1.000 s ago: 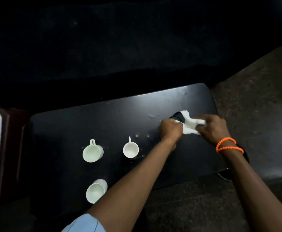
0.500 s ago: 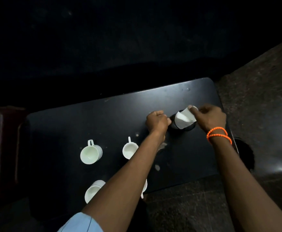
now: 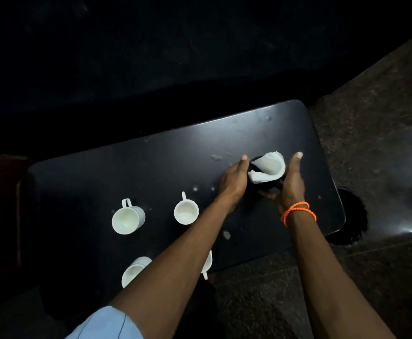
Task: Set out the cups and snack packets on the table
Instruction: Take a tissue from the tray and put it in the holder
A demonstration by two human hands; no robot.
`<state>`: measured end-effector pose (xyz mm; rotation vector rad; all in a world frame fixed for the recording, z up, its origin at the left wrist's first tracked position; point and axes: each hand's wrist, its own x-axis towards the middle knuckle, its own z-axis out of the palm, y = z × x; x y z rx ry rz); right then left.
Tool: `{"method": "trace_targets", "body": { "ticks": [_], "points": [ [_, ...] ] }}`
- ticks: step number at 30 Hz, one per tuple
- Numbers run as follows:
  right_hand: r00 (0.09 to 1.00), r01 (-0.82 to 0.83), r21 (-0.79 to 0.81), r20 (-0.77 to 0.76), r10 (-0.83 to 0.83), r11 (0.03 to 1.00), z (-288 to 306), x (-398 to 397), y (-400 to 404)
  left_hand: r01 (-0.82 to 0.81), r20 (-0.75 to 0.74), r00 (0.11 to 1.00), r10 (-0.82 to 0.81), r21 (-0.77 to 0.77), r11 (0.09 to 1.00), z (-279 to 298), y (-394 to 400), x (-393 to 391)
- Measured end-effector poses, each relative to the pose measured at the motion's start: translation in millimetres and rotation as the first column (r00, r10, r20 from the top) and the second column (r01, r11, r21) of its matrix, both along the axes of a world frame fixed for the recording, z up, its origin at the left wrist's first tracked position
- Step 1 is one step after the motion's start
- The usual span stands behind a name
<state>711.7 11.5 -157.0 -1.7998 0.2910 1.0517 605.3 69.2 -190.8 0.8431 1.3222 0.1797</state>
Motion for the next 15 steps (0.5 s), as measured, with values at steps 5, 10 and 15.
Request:
{"method": "trace_targets", "body": {
  "ticks": [5, 10, 15],
  "points": [
    [0.999, 0.004, -0.013, -0.049, -0.005, 1.0, 6.3, -33.7, -31.0, 0.026, -0.061, 0.998, -0.024, 0.04, 0.999, 17.9, -28.9, -36.8],
    [0.996, 0.015, -0.035, -0.082, -0.018, 0.999, 2.3, -68.2, -66.1, 0.027, -0.094, 0.995, -0.023, 0.039, 0.999, 21.3, -64.2, -68.6],
    [0.997, -0.023, -0.057, -0.076, 0.019, 0.998, 1.5, -82.6, -83.7, 0.053, -0.123, 0.991, -0.044, 0.074, 0.996, 23.7, -81.5, -81.1]
  ]
}}
